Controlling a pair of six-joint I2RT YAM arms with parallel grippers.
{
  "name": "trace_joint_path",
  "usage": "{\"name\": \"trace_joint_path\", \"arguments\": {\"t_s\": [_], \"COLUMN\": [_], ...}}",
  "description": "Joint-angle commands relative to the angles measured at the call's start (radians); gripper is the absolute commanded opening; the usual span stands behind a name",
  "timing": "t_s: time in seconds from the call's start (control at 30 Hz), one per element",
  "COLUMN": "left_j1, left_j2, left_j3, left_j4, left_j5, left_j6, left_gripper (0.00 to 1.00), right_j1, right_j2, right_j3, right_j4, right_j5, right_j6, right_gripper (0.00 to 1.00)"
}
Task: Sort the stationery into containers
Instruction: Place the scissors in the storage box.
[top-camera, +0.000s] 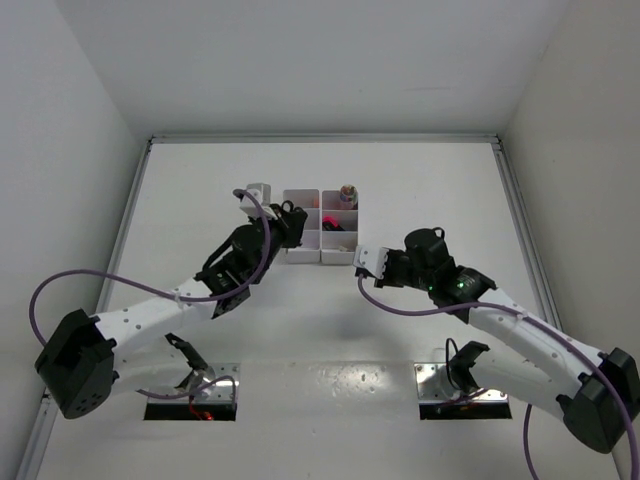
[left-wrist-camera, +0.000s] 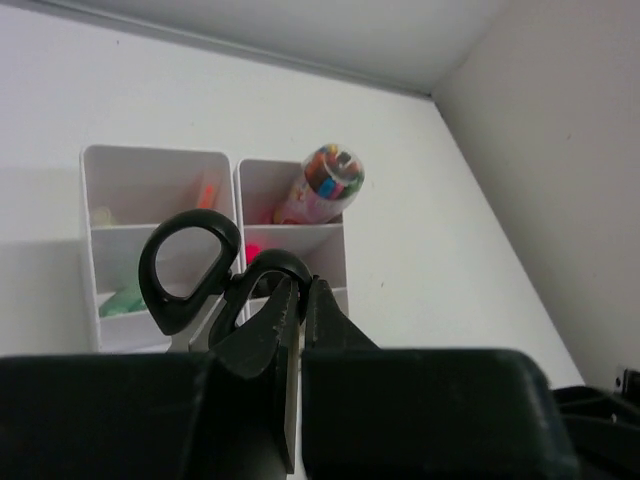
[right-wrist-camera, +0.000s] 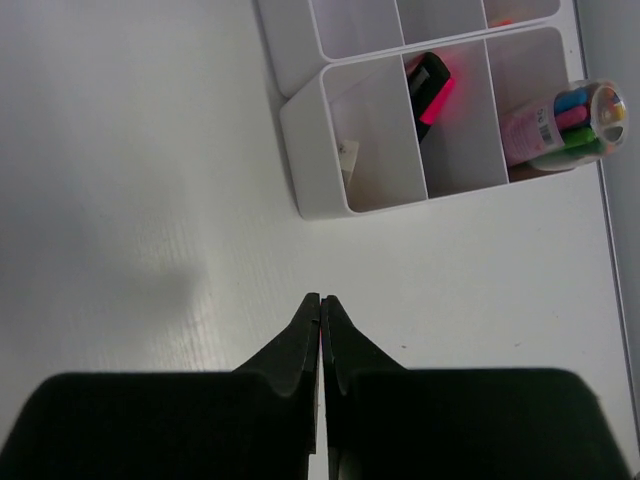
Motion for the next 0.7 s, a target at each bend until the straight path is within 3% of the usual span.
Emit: {"name": "trace_joint_path", "arguments": {"t_s": [0.0, 0.67], "left_j1": [-0.021, -0.021], "left_j2": [0.017, 0.298], "left_j3": [0.034, 0.081], "left_j4": [0.208, 0.308], "left_j5": [-0.046, -0.083], "left_j6": [0.006, 0.068], "left_gripper": [0.0, 0.0], "right_j1": [-0.004, -0.004], "right_j2": [0.001, -0.008], "right_j3": [-0.005, -0.032], "right_j4": [0.044, 0.062], "right_j5": [0.014, 0.032], "right_j6": [0.019, 0.019], "right_gripper": [0.0, 0.1]}}
